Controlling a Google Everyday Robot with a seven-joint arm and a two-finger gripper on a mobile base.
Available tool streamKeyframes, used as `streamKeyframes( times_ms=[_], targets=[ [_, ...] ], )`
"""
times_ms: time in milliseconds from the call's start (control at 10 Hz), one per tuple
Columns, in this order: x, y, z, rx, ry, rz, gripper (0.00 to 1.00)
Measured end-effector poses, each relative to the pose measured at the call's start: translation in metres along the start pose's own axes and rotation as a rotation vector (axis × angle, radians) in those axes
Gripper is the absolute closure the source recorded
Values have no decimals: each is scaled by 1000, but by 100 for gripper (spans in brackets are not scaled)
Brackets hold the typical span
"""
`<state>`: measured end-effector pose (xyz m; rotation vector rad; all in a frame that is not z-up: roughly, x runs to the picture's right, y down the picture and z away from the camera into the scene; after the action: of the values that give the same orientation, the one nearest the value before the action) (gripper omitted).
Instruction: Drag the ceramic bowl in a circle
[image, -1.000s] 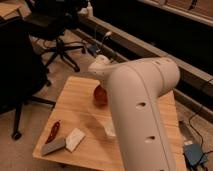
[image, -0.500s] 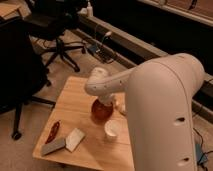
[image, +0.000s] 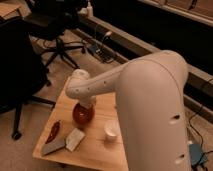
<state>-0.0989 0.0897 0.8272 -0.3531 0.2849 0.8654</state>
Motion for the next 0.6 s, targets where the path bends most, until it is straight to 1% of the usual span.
streamKeyframes(
  times_ms=[100, 200, 300, 400, 600],
  targets=[
    [-18, 18, -2, -18, -23, -43, 100],
    [-33, 30, -2, -28, -39, -73, 100],
    [-48, 37, 3, -30, -49, -94, 100],
    [-65, 40, 10, -24, -56, -107, 100],
    [-95, 39, 21, -5, -65, -108, 100]
  ],
)
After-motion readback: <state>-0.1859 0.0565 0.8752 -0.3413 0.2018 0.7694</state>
